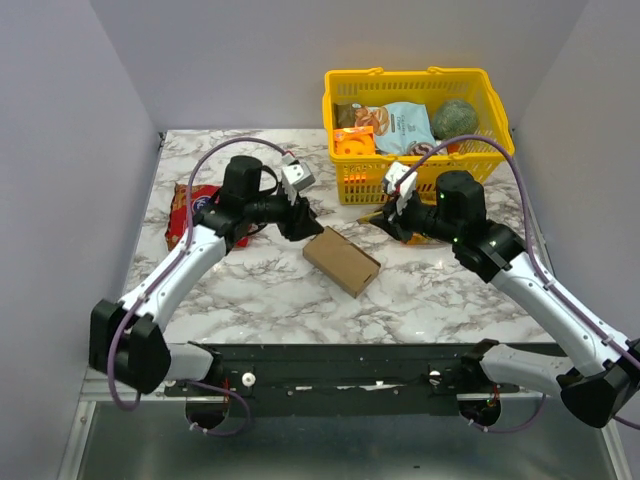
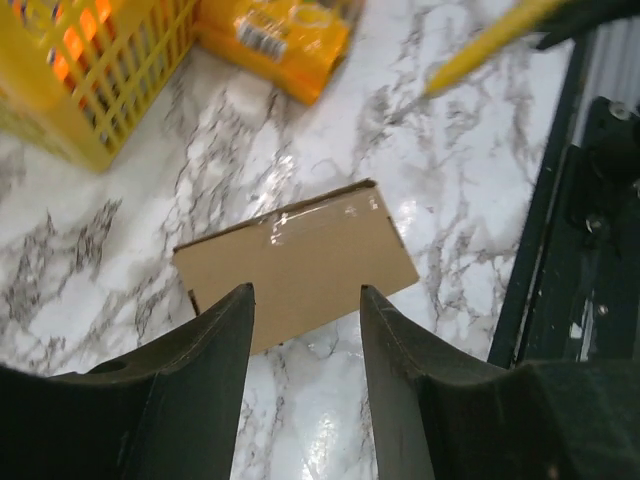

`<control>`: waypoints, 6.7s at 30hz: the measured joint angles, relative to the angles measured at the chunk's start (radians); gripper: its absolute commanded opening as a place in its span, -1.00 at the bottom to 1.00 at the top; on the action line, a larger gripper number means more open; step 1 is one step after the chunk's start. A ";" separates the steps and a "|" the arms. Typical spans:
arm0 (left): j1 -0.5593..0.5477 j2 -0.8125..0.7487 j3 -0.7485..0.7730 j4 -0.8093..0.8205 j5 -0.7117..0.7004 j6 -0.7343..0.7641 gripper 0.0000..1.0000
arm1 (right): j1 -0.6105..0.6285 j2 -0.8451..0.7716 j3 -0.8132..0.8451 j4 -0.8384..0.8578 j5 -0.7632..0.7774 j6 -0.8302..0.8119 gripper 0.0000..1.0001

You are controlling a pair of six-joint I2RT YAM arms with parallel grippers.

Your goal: Unpack the express box

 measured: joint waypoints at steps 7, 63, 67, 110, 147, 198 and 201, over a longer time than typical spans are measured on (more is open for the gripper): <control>-0.017 -0.203 -0.096 0.086 0.143 0.111 0.18 | -0.076 0.018 0.032 0.008 -0.380 -0.174 -0.99; -0.063 -0.110 -0.096 0.316 0.225 -0.044 -1.00 | -0.077 0.093 0.108 0.070 -0.541 -0.247 -0.99; -0.063 -0.110 -0.097 0.301 0.228 0.014 -1.00 | -0.077 0.090 0.105 0.069 -0.537 -0.230 -0.99; 0.028 -0.063 -0.213 0.702 0.268 -0.443 -0.33 | -0.080 0.069 0.137 0.137 -0.510 -0.022 -0.99; 0.023 -0.051 -0.247 0.988 0.434 -0.570 -0.61 | -0.094 0.089 0.155 0.152 -0.540 0.014 -0.99; 0.029 -0.029 -0.219 0.871 0.430 -0.463 -1.00 | -0.096 0.100 0.155 0.122 -0.523 0.000 -0.99; 0.049 -0.042 -0.215 0.776 0.470 -0.365 -1.00 | -0.093 0.108 0.155 0.100 -0.521 -0.006 -0.99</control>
